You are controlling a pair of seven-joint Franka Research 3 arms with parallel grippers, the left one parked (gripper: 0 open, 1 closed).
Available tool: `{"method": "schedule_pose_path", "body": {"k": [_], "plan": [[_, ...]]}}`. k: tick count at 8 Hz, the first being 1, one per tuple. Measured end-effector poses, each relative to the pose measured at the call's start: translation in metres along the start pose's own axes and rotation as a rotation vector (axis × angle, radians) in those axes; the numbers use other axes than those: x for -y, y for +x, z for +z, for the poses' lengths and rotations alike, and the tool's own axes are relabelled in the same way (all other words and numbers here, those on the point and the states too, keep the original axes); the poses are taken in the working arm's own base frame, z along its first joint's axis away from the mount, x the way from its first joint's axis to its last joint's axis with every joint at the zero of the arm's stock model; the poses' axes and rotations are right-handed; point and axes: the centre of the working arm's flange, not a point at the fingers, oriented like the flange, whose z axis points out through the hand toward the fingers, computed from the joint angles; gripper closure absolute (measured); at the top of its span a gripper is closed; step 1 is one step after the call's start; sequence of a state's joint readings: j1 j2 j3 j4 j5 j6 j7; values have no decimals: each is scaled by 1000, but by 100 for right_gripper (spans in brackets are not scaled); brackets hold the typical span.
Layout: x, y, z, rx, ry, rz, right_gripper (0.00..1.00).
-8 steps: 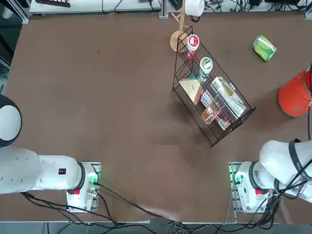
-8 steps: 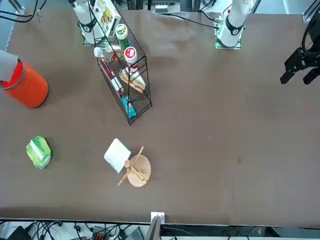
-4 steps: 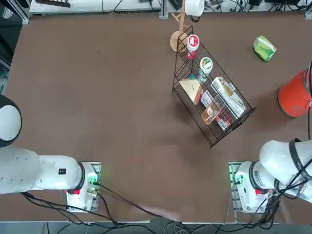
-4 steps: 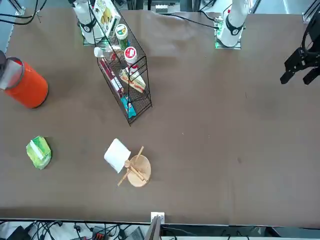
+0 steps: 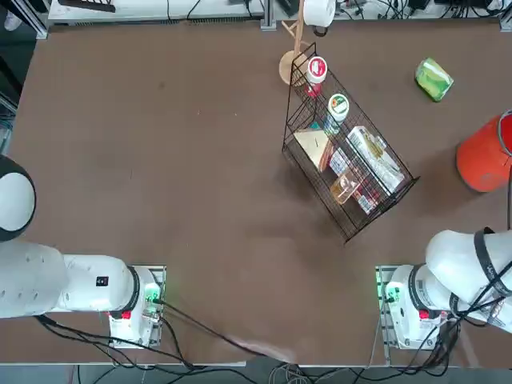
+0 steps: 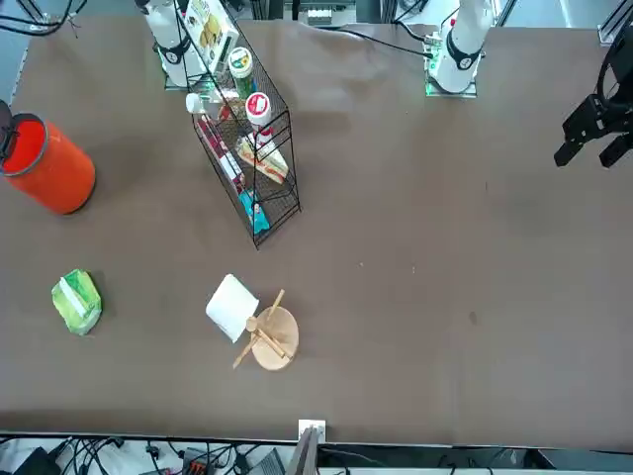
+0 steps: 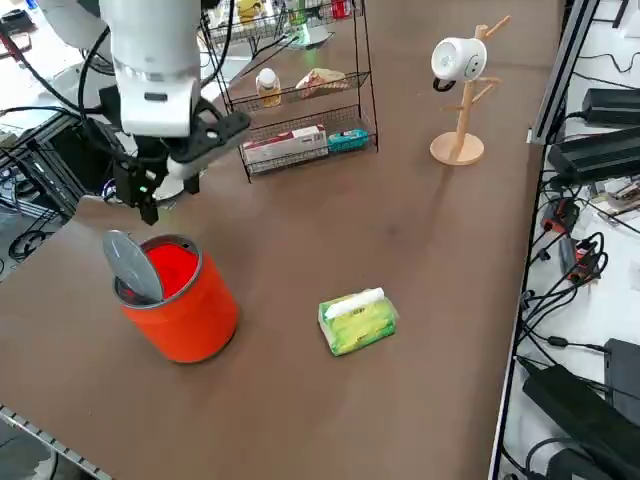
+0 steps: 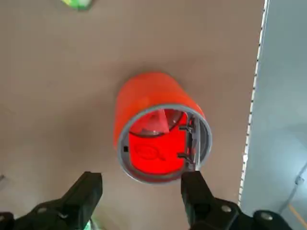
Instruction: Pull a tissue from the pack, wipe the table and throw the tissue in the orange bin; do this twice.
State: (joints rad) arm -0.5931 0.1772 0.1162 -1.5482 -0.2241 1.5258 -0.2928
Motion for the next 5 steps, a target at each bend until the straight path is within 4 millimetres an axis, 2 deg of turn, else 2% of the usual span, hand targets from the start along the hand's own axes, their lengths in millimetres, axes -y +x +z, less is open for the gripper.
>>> {"method": "schedule_pose_path", "body": {"k": [3, 5], "plan": [[18, -14, -63, -115, 163, -7, 0], [39, -18, -92, -156, 181, -48, 0]]}}
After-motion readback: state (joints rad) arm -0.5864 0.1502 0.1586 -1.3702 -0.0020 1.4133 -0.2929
